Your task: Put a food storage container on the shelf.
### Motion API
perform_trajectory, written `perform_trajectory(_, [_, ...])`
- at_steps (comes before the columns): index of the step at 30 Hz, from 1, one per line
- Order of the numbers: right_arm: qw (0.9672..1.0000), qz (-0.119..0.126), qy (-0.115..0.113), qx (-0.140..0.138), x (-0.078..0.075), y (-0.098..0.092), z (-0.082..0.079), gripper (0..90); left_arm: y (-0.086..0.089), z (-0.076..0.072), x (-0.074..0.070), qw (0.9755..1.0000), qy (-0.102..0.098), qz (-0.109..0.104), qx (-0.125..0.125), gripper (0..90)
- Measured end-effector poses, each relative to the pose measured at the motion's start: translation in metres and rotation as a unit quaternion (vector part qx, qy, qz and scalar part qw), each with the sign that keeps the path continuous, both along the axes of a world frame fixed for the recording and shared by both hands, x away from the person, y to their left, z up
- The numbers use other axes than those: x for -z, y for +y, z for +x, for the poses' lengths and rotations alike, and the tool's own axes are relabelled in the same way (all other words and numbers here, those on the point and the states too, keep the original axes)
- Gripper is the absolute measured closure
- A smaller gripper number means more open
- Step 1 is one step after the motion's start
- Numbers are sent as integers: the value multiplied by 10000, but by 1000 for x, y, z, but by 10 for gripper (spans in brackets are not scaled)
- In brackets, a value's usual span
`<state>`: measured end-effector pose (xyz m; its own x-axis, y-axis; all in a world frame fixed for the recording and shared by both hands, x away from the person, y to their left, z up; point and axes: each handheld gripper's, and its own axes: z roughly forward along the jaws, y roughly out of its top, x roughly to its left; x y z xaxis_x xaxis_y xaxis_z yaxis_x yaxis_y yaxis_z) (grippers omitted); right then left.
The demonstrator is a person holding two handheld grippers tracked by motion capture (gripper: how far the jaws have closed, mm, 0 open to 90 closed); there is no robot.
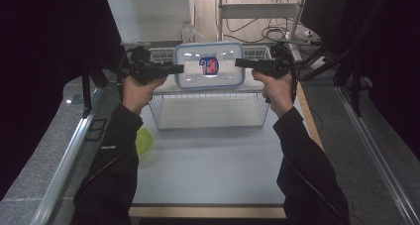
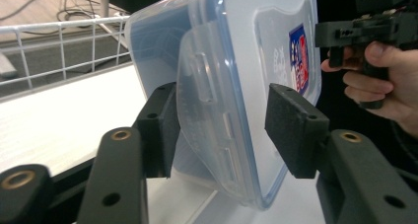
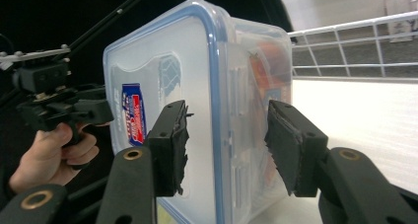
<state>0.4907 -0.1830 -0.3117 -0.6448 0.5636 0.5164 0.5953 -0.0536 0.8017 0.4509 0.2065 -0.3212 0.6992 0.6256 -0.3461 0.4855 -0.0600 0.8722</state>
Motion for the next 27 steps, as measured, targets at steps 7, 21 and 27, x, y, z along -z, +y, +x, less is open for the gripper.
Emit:
perform_trajectory(7, [9996,-233,7,132,4,4,-1,515,1,5,1,9998,189,52,-62,410])
perform_trajectory(21, [9994,-283,87,182,12,6,-1,546,-9,13,3,9988,57,467,-128,199])
perform_trajectory(27, [9997,-160,117,169,14,6,0,547,-14,15,2,9974,-36,705,-168,119])
